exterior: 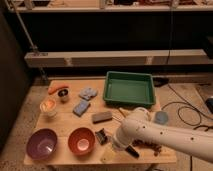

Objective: Wipe red bowl with brush

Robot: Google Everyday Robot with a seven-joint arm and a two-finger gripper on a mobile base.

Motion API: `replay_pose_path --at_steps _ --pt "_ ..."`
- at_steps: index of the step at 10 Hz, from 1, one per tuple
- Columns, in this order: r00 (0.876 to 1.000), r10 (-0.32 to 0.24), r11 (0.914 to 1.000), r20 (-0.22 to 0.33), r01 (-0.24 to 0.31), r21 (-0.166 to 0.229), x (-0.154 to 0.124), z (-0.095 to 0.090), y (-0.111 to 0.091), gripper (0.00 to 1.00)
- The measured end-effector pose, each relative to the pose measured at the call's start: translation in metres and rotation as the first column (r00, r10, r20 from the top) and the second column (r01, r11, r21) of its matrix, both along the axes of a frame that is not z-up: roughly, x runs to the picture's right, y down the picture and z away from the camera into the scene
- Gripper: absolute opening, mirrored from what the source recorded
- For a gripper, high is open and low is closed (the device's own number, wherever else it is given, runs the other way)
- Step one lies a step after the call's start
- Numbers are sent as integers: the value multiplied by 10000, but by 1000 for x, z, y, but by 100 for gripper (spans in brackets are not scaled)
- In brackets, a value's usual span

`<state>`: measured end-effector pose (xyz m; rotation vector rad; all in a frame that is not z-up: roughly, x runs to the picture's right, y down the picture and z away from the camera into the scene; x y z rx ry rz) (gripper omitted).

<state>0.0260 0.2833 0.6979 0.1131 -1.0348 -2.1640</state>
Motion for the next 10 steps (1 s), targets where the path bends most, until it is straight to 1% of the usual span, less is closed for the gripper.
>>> replay_pose_path --at_steps 1,2,3,4,6,8,9,10 --pt "10000 2 10000 89 -2 -66 1 -13 -7 80" --pt "9999 8 9999 131 -7 -114 1 -17 -12 80" --pt "9998 5 9999 174 -3 -143 0 -18 -14 80" --pt "9998 9 9998 207 -4 -213 0 -14 -13 80" --pt "9996 -38 9996 278 46 -288 -2 2 -4 80" --pt "9995 -43 9994 307 53 -335 -2 39 19 80" --pt "9995 9 9995 300 1 -328 -2 54 29 80" --pt "9996 26 9997 283 -20 -228 1 66 33 80"
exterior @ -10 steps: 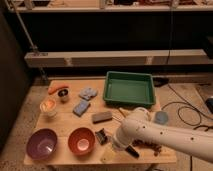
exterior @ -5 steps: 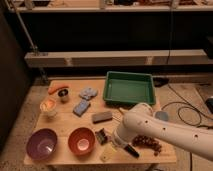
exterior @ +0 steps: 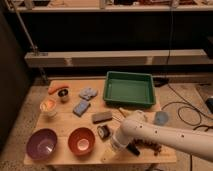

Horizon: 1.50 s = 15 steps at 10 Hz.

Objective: Wipe red bowl with brush

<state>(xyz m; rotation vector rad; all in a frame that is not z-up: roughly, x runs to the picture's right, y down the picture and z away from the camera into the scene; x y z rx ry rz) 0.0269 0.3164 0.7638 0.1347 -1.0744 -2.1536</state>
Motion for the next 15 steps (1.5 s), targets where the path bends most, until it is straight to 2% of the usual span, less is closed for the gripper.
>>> replay_pose_path --at_steps 10,13,15 --pt "10000 -56 10000 -19 56 -46 4 -9 -7 80" --pt "10000 -63 10000 -46 63 -75 6 -39 -30 80" --pt "10000 -36 10000 -41 36 -45 6 -73 -61 80"
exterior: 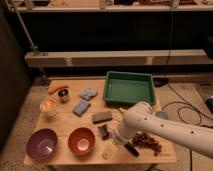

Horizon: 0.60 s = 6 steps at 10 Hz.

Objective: Wipe red bowl with brush

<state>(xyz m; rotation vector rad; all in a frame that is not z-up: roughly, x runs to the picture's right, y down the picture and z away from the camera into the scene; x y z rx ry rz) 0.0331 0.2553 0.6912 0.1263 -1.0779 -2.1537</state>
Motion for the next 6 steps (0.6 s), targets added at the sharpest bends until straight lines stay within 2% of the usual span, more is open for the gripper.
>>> replay_pose_path --at_steps 2,3,4,6 --pt "10000 -48 10000 0 48 61 1 -25 -24 80" --pt "9999 -145 9998 36 144 162 3 -31 -32 80" --pt "9996 -253 9993 92 251 280 4 -32 -38 80" --pt "9989 -394 9982 273 381 453 12 -23 -43 80"
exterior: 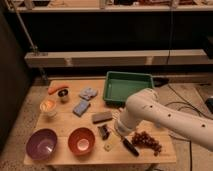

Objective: Wipe red bowl with brush

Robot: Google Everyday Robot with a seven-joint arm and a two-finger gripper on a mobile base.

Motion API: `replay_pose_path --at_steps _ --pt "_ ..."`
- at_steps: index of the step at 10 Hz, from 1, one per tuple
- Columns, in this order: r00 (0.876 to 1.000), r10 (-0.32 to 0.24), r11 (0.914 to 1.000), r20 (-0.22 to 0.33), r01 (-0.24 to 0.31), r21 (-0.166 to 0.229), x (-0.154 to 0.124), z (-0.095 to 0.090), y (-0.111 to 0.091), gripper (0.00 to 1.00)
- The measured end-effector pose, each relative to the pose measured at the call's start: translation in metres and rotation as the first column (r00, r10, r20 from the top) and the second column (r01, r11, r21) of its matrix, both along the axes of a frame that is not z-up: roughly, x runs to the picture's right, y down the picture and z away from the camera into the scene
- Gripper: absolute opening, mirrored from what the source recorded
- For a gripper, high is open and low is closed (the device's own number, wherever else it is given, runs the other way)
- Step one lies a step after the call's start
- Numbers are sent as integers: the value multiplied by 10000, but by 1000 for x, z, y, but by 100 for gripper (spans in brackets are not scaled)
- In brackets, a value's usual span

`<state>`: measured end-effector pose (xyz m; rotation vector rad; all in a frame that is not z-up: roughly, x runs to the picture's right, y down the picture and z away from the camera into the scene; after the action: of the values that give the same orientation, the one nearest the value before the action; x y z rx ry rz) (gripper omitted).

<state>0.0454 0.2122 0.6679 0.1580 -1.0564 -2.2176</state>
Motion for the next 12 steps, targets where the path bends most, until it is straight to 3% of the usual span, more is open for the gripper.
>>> replay_pose_path --at_steps 6,7,8,9,10,11,12 --pt "10000 -61 9999 -68 61 90 2 2 0 80" --pt "9994 -218 9990 -258 228 393 5 7 -1 80" --pt "9969 -392 9934 -687 463 1052 10 13 -3 80" --pt "9937 -372 9836 -1058 551 1718 16 16 -5 80" --pt "9906 -212 9625 -1352 568 2652 27 19 -6 80" --pt "9913 -96 9489 -1311 504 3116 30 23 -7 80" --pt "9941 -75 9436 -1085 430 3283 32 29 -8 80"
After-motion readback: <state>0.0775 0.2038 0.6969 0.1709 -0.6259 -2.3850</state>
